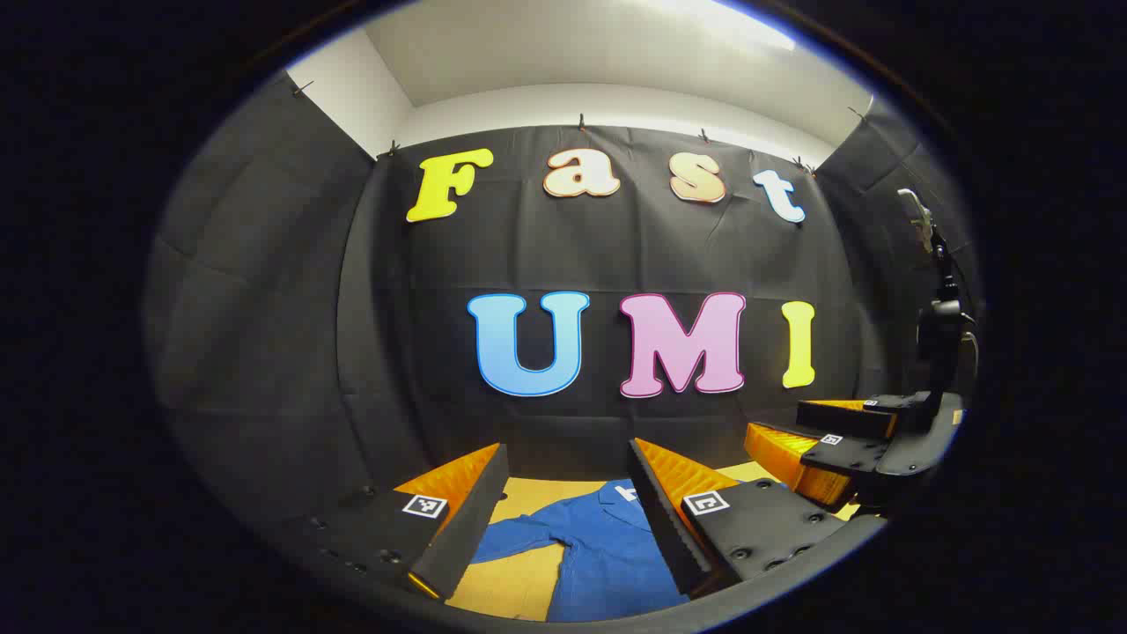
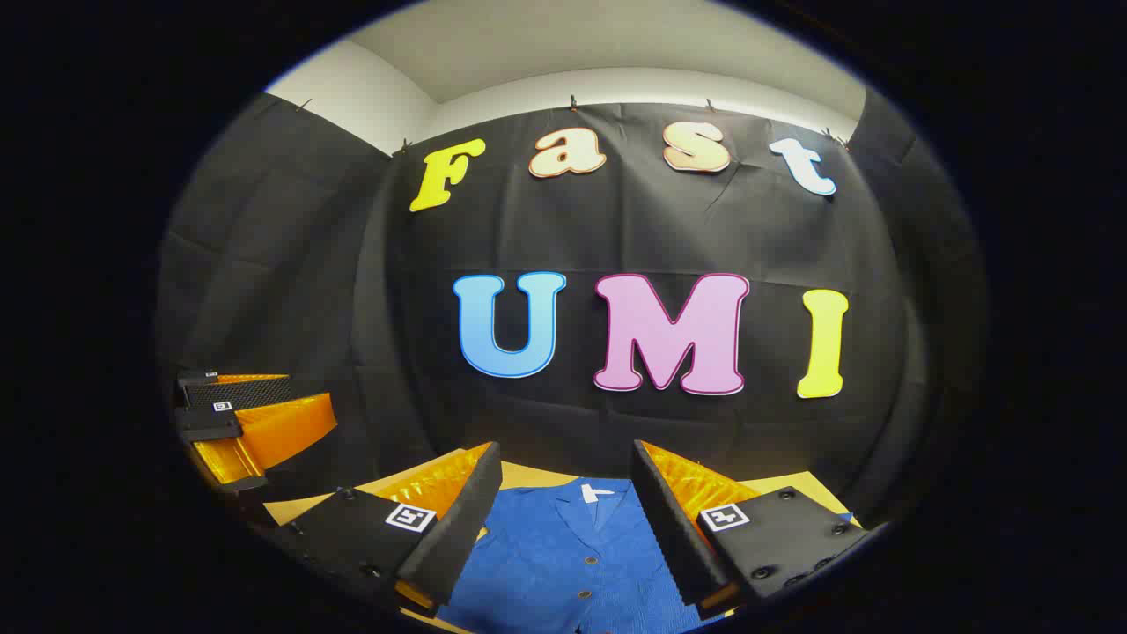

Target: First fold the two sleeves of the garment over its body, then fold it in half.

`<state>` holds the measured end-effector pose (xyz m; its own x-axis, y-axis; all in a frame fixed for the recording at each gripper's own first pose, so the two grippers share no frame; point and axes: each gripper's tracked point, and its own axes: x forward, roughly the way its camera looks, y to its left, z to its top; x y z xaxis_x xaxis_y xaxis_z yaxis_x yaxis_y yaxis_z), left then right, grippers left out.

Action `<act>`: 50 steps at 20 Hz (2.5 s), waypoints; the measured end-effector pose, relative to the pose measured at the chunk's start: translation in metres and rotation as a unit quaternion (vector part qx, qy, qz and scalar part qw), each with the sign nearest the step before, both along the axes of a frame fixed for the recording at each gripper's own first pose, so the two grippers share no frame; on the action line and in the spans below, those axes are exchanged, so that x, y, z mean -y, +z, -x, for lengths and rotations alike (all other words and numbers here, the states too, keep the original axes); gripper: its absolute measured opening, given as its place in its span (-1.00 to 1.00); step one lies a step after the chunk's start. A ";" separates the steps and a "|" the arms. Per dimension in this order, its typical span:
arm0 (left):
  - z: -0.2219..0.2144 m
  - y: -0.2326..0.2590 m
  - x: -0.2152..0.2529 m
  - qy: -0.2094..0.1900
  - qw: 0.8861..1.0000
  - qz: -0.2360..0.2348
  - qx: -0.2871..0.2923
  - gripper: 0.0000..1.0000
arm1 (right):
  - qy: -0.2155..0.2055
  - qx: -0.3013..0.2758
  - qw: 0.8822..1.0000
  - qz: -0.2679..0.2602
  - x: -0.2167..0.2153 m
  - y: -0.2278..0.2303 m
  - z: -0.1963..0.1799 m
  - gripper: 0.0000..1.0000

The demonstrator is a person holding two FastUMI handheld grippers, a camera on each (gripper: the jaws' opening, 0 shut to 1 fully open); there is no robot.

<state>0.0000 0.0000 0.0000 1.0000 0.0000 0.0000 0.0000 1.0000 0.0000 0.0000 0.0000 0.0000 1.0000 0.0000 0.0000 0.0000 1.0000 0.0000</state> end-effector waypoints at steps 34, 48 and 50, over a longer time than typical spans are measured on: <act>-0.007 -0.033 0.041 -0.098 0.995 0.003 -0.027 0.59 | -0.134 -0.013 0.991 0.023 0.089 -0.003 0.077 0.87; -0.010 -0.036 0.043 -0.095 0.995 -0.003 -0.035 0.60 | -0.140 -0.035 0.989 0.020 0.103 -0.024 0.062 0.87; -0.012 -0.038 0.046 -0.095 0.995 -0.004 -0.038 0.60 | -0.145 -0.047 0.988 0.023 0.112 -0.033 0.056 0.92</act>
<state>0.0115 -0.0457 -0.0380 0.9788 -0.1895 -0.0773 0.1902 0.9818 0.0011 -0.0559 -0.1124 -0.0327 0.9536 -0.2888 -0.0855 0.2845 0.9568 -0.0595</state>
